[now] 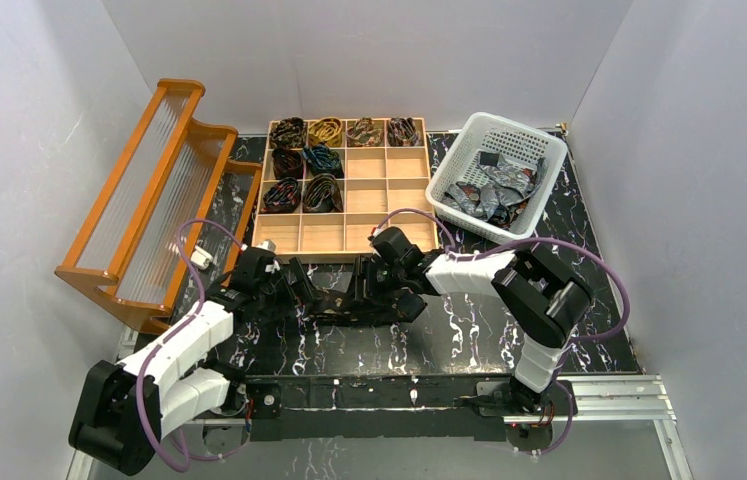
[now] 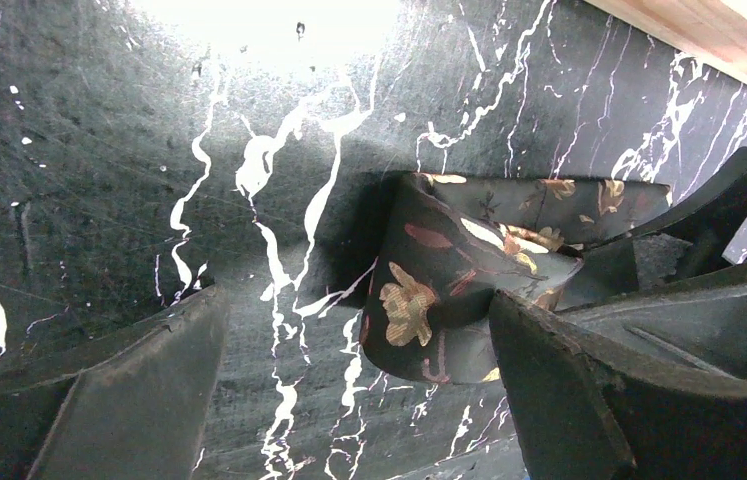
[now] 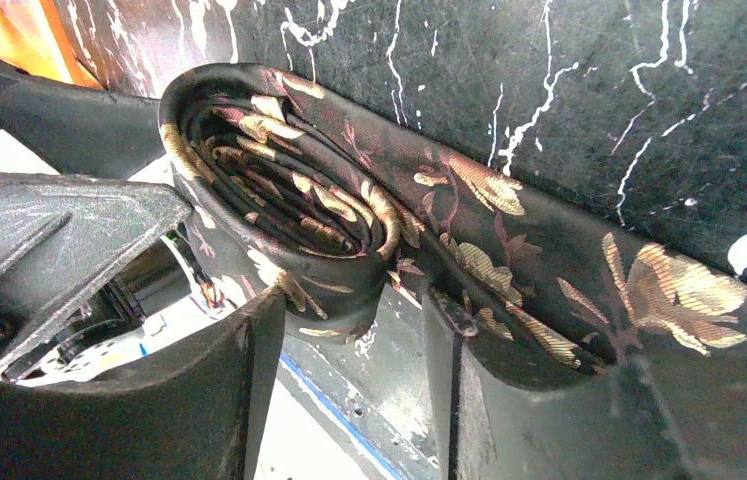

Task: Roll the ties
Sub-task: Roll the tie at the center of the board.

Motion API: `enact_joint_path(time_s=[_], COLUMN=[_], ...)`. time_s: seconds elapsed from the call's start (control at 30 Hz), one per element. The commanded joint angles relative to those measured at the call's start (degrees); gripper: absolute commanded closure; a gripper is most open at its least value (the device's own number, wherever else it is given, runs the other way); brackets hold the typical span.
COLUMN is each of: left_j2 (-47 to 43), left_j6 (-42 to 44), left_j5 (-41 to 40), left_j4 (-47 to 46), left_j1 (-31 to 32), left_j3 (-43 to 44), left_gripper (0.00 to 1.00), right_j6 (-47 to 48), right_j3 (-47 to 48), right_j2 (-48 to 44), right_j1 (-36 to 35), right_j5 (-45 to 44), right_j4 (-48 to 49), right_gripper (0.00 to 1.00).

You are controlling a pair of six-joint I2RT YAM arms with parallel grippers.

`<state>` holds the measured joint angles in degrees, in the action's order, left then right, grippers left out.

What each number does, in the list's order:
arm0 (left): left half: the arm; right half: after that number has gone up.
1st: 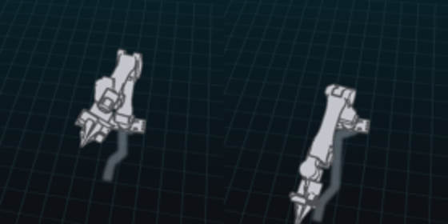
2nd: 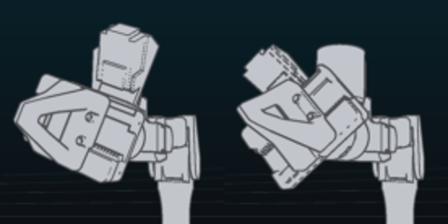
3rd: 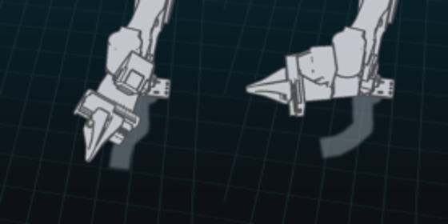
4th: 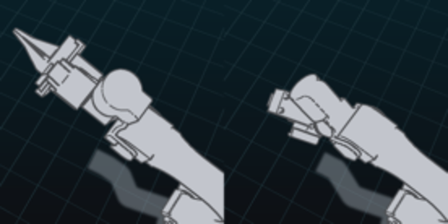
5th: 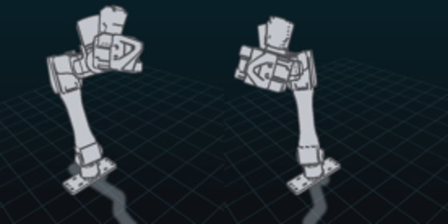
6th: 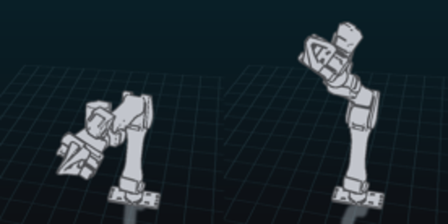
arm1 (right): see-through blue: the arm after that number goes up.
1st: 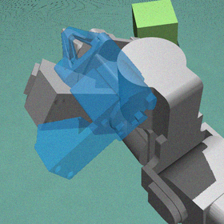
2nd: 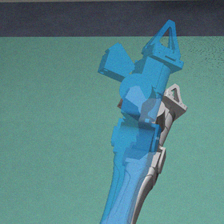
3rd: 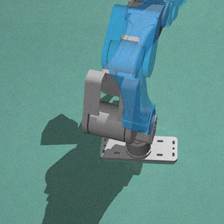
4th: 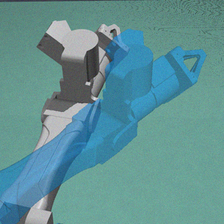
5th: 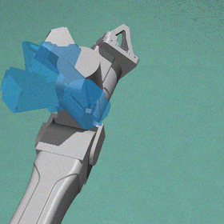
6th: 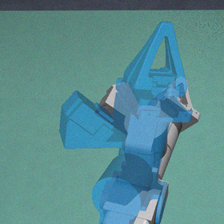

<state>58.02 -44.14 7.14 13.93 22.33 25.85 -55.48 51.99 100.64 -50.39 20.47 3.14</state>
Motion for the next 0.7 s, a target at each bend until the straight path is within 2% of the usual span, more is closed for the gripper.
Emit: enact_joint_path(time_s=[0.0, 0.2, 0.53, 0.67], left_j2=[0.49, 1.26, 0.85, 0.71], left_j6=[-0.23, 0.57, 0.67, 0.96], left_j5=[1.50, 3.35, 5.01, 5.23], left_j4=[-1.12, -1.87, -3.19, -2.96], left_j1=[-0.35, -0.35, -0.35, -0.31], left_j3=[-0.62, -0.73, -1.86, -2.26], left_gripper=[0.02, 0.02, 0.03, 0.04], right_j6=[0.38, 2.70, 4.14, 5.54], right_j3=[1.63, 4.17, 6.48, 7.57], right_j2=[-1.03, -0.49, 1.59, 1.96], right_j1=[-0.46, -0.39, 0.00, 0.20], right_j5=[-1.02, -2.01, -0.60, -2.61], right_j4=[0.17, -2.30, -3.04, -6.15], right_gripper=[0.42, 0.53, 0.55, 0.55])
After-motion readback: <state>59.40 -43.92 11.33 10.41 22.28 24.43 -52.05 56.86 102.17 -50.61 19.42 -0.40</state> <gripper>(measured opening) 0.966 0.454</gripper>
